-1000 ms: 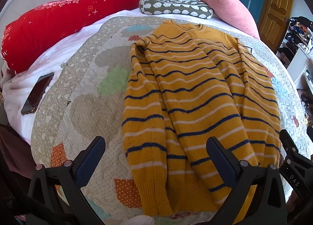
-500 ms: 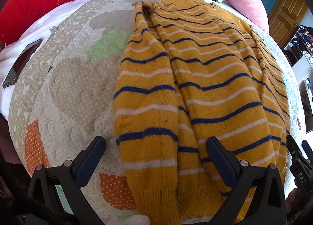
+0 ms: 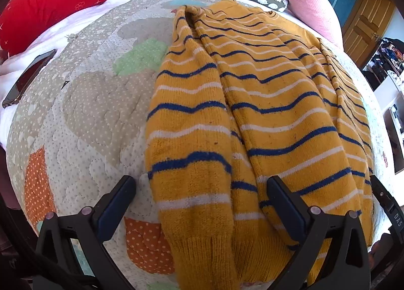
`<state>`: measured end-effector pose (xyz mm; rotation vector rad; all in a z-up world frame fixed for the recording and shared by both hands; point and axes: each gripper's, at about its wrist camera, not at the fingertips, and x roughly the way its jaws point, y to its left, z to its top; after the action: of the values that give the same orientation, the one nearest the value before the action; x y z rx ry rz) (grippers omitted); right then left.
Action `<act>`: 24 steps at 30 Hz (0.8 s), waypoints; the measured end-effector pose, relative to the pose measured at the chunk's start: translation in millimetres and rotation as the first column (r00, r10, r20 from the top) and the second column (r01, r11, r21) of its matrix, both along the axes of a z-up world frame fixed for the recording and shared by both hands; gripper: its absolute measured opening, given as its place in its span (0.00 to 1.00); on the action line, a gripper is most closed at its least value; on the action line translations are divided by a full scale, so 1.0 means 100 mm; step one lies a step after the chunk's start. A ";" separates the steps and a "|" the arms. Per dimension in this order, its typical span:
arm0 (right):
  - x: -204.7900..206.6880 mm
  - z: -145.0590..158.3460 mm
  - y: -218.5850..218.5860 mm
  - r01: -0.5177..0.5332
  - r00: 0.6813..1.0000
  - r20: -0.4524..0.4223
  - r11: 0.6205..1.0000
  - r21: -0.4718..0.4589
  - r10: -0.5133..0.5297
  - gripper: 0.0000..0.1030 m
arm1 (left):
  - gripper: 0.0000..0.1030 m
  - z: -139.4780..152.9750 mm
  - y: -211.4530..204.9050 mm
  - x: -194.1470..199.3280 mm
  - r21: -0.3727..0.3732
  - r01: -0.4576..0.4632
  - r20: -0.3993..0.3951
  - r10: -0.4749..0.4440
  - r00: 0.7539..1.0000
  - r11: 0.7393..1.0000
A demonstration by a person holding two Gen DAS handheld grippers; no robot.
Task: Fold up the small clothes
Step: 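Move both tools over the yellow striped sweater, then grasp a sweater sleeve with the right gripper and pull it outward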
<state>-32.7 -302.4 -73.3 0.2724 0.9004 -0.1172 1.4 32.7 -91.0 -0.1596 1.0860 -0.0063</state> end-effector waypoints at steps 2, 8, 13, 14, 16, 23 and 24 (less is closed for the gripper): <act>-0.06 -0.01 0.00 -0.003 0.999 0.036 1.000 0.005 0.003 1.00 | 1.00 0.02 0.03 0.00 -0.014 -0.009 0.001 0.009 1.000 1.000; -0.07 0.27 0.00 -0.017 0.999 0.038 1.000 -0.014 0.018 1.00 | 0.94 0.27 0.21 -0.14 -0.025 -0.050 0.071 0.052 0.996 0.998; -0.09 0.79 0.38 -0.186 0.972 0.137 0.982 -0.040 0.190 0.97 | 0.94 0.59 0.53 -0.25 -0.002 -0.114 0.172 0.113 0.979 0.993; -0.06 0.82 0.50 -0.243 0.961 0.131 0.970 -0.017 0.244 0.92 | 0.94 0.65 0.60 -0.28 -0.001 -0.129 0.188 0.126 0.974 0.992; 0.02 0.78 0.74 -0.346 0.936 0.090 0.937 0.043 0.341 0.73 | 0.94 0.74 0.73 -0.34 0.004 -0.149 0.216 0.145 0.966 0.989; 0.26 0.43 1.17 -0.400 0.913 -0.052 0.914 0.075 0.404 0.56 | 0.94 0.87 1.01 -0.54 0.078 -0.180 0.275 0.152 0.949 0.981; 0.26 0.42 1.18 -0.398 0.914 -0.053 0.914 0.074 0.402 0.56 | 0.94 0.86 1.02 -0.55 0.086 -0.178 0.274 0.149 0.950 0.980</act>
<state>-6.5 -184.8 -30.9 0.1366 1.0112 0.2851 -53.1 134.8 -4.6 -0.1449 0.7990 0.1772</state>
